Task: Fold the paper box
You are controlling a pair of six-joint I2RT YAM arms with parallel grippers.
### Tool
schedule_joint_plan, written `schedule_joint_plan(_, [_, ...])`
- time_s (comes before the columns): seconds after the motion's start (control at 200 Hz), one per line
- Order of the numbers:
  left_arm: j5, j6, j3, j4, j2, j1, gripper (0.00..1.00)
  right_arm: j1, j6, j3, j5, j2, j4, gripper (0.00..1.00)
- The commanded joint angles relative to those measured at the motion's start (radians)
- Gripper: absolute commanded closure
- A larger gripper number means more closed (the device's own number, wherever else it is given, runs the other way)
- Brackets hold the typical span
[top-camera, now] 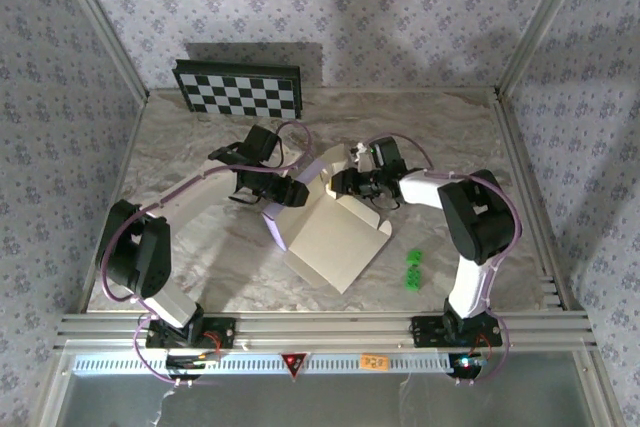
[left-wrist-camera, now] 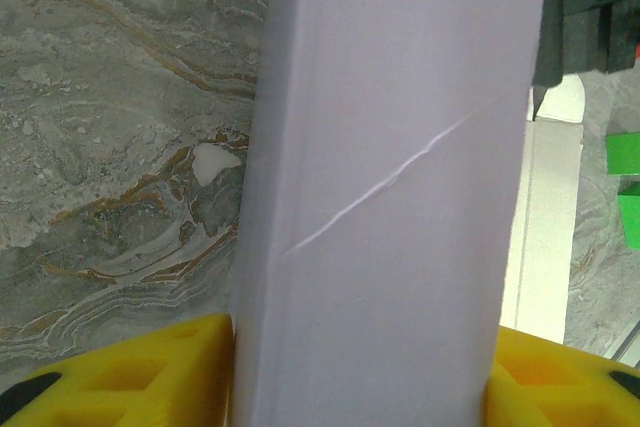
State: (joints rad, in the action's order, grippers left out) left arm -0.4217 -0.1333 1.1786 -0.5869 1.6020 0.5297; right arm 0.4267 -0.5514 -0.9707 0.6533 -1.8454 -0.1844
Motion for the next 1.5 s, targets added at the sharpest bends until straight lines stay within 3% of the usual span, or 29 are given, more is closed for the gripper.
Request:
schedule_joint_plan(0.0, [-0.012,-0.019,0.003,-0.002,-0.009,-0.005,0.47,0.03,-0.027,0.01,0.029,0.01,-0.033,0.64])
schedule_joint_plan(0.305, [-0.003,-0.031,-0.003,-0.005,-0.01,-0.005,0.47,0.081,-0.069,0.029,0.012,-0.023,-0.075,0.61])
schedule_joint_plan(0.62, [-0.001,-0.04,-0.008,-0.008,-0.016,-0.005,0.47,0.08,-0.14,0.07,-0.052,-0.071,-0.082,0.71])
schedule_joint_plan(1.149, [-0.003,-0.055,0.003,-0.029,-0.044,0.016,0.44,0.095,-0.195,0.011,-0.288,-0.151,0.248,0.9])
schedule_joint_plan(1.334, [0.057,-0.046,0.006,-0.062,-0.052,0.053,0.43,0.142,-0.204,-0.028,-0.362,-0.178,0.339,0.91])
schedule_joint_plan(1.499, [0.14,-0.027,-0.003,-0.083,-0.058,0.087,0.43,0.128,-0.217,-0.003,-0.325,-0.14,0.264,0.91])
